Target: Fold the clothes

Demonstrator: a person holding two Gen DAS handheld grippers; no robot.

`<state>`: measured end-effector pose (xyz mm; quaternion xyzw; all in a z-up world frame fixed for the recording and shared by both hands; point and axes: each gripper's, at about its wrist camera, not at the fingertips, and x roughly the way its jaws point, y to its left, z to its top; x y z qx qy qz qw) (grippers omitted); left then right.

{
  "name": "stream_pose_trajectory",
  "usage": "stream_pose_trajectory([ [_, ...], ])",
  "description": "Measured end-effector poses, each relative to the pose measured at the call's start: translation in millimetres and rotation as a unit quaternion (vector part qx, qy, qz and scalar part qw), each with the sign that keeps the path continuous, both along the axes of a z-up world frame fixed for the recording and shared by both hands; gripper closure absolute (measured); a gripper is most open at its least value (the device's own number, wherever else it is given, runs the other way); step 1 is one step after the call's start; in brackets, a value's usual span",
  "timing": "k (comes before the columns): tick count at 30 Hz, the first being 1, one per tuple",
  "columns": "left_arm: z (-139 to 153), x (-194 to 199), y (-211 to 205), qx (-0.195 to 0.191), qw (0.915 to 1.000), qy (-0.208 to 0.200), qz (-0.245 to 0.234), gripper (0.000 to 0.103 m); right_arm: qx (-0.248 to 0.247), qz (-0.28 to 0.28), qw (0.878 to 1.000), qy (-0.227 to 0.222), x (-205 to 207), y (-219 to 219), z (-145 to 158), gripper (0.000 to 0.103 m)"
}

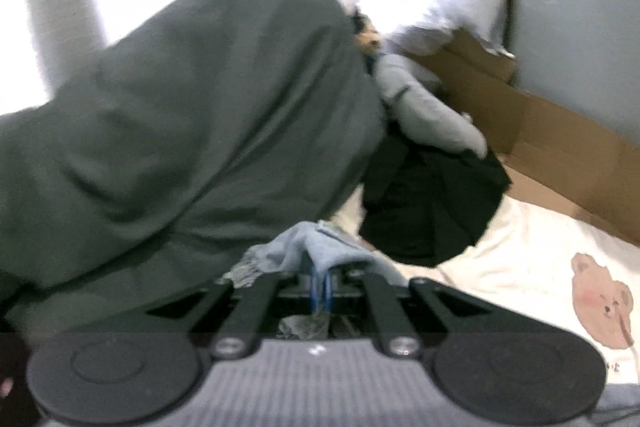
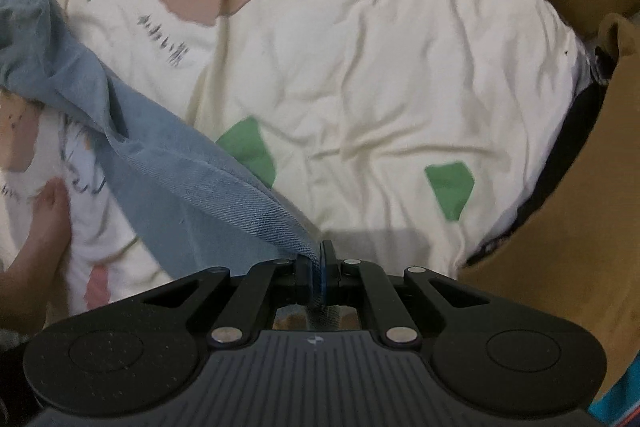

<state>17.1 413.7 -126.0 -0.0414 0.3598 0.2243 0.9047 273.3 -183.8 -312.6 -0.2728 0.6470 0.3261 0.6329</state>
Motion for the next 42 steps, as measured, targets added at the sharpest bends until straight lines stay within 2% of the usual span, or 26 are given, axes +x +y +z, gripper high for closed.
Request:
stream_pose_trajectory([
  [2,-5.3,20.7,-0.7,0.003,0.9997,0.005,-0.024,0.099,0.000,-0.008,1.000,-0.007,8.2,2.0,-6.0,0.102],
  [11,-28.7,97.2,1.5,0.004,0.9976,0.002,-0.069,0.099,-0.017,-0.022,1.000,-0.016,24.1,13.6,-18.3,0.098],
  [14,-31.0,119.8,-1.2,0.006,0.9965,-0.003,-0.084,0.099,-0.013,-0.012,1.000,-0.024,21.9,16.7,-10.1,0.091],
  [15,-31.8,127.4,-2.1,0.007,0.9960,-0.005,-0.089,0.099,-0.014,-0.011,0.999,-0.030,22.5,17.5,-6.5,0.078],
  [17,-35.9,143.2,-1.6,0.007,0.9956,-0.006,-0.093,0.099,-0.010,-0.013,0.999,-0.045,25.3,18.4,1.4,0.071],
  [23,-60.5,196.5,10.3,0.013,0.9964,0.012,-0.083,0.099,0.025,-0.027,0.997,-0.063,31.1,22.9,16.1,0.067],
  [27,-82.1,231.4,25.3,0.016,0.9975,0.030,-0.061,0.099,0.049,-0.020,0.997,-0.052,26.1,28.7,16.8,0.067],
  [32,-113.0,266.7,38.1,0.020,0.9978,0.055,-0.032,0.098,0.071,0.017,0.997,-0.026,6.8,44.5,13.9,0.065],
  [36,-134.2,286.9,41.8,0.019,0.9972,0.072,-0.012,0.098,0.086,0.067,0.994,-0.003,-17.0,59.9,8.2,0.049],
  [40,-149.3,302.1,42.3,0.021,0.9959,0.088,0.002,0.098,0.091,0.099,0.991,0.017,-37.9,70.6,0.5,0.046],
  [42,-155.1,308.3,42.2,0.025,0.9952,0.095,0.005,0.098,0.092,0.110,0.989,0.025,-47.1,76.0,-3.9,0.039],
])
